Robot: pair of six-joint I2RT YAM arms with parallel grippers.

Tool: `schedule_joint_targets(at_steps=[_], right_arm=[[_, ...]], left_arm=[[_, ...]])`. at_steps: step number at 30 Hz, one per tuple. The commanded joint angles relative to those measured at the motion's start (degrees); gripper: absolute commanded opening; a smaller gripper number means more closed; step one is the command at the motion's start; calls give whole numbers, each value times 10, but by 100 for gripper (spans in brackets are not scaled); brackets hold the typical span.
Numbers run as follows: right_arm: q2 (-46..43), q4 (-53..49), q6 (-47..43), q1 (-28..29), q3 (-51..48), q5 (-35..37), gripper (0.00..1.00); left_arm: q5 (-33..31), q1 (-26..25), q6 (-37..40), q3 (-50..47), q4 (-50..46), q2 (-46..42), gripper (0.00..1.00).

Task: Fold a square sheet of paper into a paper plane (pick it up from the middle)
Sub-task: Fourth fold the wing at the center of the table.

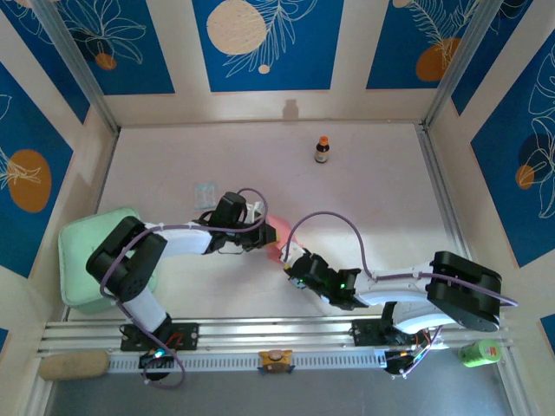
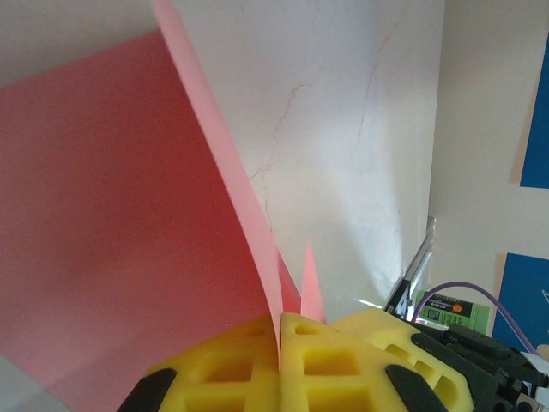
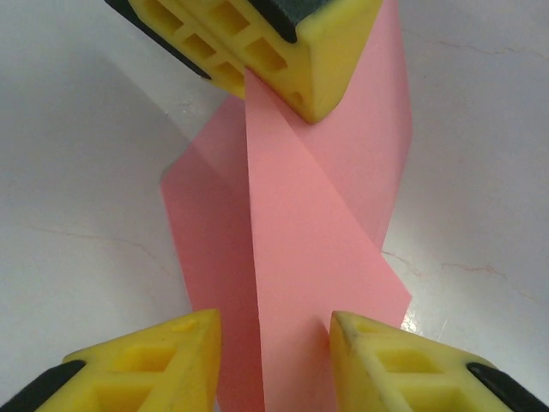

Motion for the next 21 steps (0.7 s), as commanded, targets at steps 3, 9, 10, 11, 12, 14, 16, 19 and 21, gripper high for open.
schedule_joint_targets(at_steps=[3,9,10,11,12,14,16,19,21], right_arm=[[4,-11,6,-1,20,-5,36],[2,-10,6,-1,20,-10,30],[4,-11,6,-1,22,-10,29],[4,-11,6,-1,22,-10,29],[4,-12,5,-1,23,-10,29],[4,-11,5,-1,23,-11,29],[7,-14,5,-1,25,-12,27],[13,-17,7,-4,28,-10,26],[18,-20,10,-5,30,-10,24]], left_arm=[[10,8,-3,-3,12,5,0],[10,7,9,6,-12,3,0],[11,7,10,8,-12,3,0],[11,7,9,7,-12,4,0],[12,7,9,9,-12,5,0],[14,7,10,12,-15,6,0],[14,8,11,14,-19,7,0],[15,7,12,14,-20,6,1],[15,7,14,14,-23,5,1]])
